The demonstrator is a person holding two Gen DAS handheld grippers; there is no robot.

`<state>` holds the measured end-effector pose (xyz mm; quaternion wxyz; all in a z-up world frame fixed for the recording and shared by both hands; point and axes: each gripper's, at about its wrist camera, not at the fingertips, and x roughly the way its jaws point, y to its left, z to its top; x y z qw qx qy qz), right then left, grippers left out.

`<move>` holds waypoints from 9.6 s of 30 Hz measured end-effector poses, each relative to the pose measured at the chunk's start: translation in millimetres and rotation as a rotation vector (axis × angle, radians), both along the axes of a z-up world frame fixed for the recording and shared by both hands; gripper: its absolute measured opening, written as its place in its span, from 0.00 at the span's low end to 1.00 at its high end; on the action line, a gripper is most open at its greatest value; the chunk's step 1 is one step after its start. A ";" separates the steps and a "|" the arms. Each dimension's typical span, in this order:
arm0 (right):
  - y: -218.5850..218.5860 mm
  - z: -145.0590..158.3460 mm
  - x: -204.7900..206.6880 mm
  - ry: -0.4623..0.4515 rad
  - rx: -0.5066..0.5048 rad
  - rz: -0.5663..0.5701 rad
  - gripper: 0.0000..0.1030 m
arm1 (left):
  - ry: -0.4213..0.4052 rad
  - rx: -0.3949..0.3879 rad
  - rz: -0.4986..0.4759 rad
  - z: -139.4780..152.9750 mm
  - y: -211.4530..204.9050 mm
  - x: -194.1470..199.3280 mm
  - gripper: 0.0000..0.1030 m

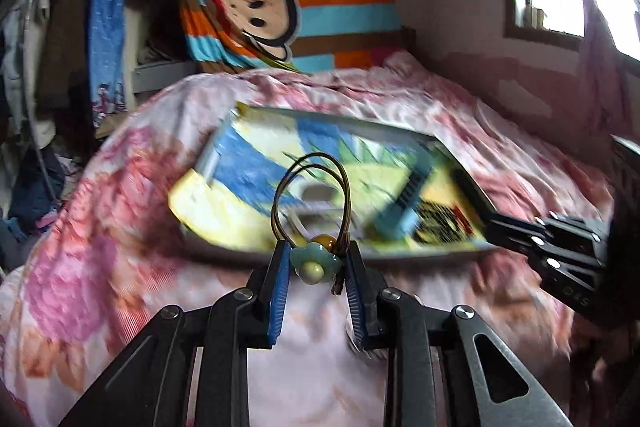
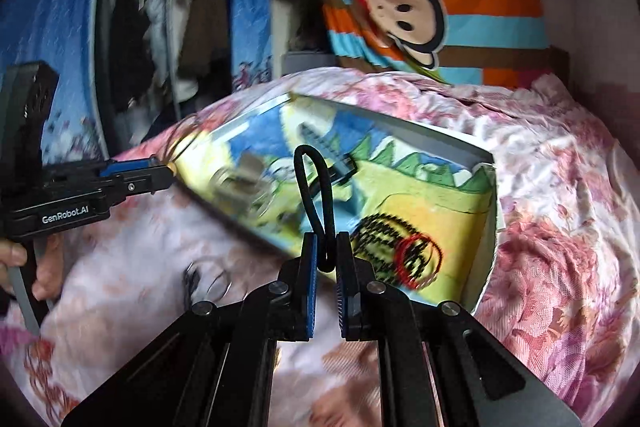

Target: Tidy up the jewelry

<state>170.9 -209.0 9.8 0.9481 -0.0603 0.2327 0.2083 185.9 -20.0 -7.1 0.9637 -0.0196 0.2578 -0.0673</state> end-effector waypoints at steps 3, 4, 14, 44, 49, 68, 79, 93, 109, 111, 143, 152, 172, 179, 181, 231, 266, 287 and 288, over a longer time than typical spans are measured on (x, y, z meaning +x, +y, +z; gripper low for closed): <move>-5.4 -3.8 15.4 0.012 0.039 -0.043 0.08 | -0.003 -0.006 0.048 4.6 8.3 20.8 0.24; -5.9 -6.9 20.7 0.019 0.044 -0.058 0.08 | 0.001 -0.007 0.057 4.7 9.8 26.4 0.24; -11.8 -38.3 52.3 0.129 0.086 -0.105 0.08 | 0.123 0.017 0.088 -18.7 17.3 62.8 0.24; -5.3 -46.0 49.2 0.126 0.063 -0.089 0.40 | 0.147 0.062 -0.009 -22.8 -4.3 62.0 0.61; -9.5 -34.6 41.8 0.093 0.070 -0.111 0.58 | 0.138 0.004 0.005 -14.0 0.6 51.6 0.77; -10.6 58.0 -57.3 -0.151 0.132 -0.111 0.98 | -0.136 -0.063 0.087 50.0 13.2 -68.8 1.00; -8.1 65.3 -145.2 -0.250 0.101 -0.096 0.98 | -0.203 -0.052 0.106 55.9 18.5 -145.6 1.00; -30.7 27.9 -153.3 -0.066 -0.002 -0.156 0.98 | -0.025 -0.047 0.022 12.9 10.7 -163.3 1.00; -37.8 -7.7 -100.8 0.150 -0.091 -0.091 0.98 | 0.164 -0.121 -0.075 -9.5 16.9 -107.8 1.00; -39.8 -9.4 -93.0 0.175 -0.076 -0.084 0.98 | 0.177 -0.127 -0.096 -10.9 16.2 -96.3 1.00; 5.2 -57.4 -6.6 0.339 -0.140 0.101 0.36 | 0.474 -0.390 -0.244 -62.3 0.8 13.6 0.48; 21.4 -71.0 9.6 0.393 -0.107 0.150 0.33 | 0.527 -0.472 -0.239 -73.1 -0.6 28.6 0.40; 23.9 -83.0 16.1 0.466 0.006 0.217 0.05 | 0.554 -0.498 -0.195 -84.4 4.5 20.8 0.09; 23.7 -72.4 3.5 0.411 -0.021 0.174 0.05 | 0.581 -0.441 -0.258 -78.1 -8.7 8.5 0.06; 19.7 -65.9 1.4 0.383 -0.022 0.152 0.05 | 0.589 -0.435 -0.266 -77.3 -7.6 6.6 0.06; -67.7 58.3 38.6 -0.039 0.179 -0.085 0.05 | 0.247 -0.406 -0.296 18.8 -93.8 80.4 0.06; -86.3 -10.3 66.1 0.241 0.149 -0.206 0.37 | 0.452 -0.520 -0.073 -28.9 -75.5 88.0 0.54; -56.4 88.7 -46.5 -0.086 0.103 -0.179 0.97 | 0.065 -0.228 0.092 83.4 -25.4 -37.5 1.00; -53.4 91.1 -52.3 -0.103 0.102 -0.180 0.97 | 0.046 -0.211 0.098 85.4 -21.8 -43.9 1.00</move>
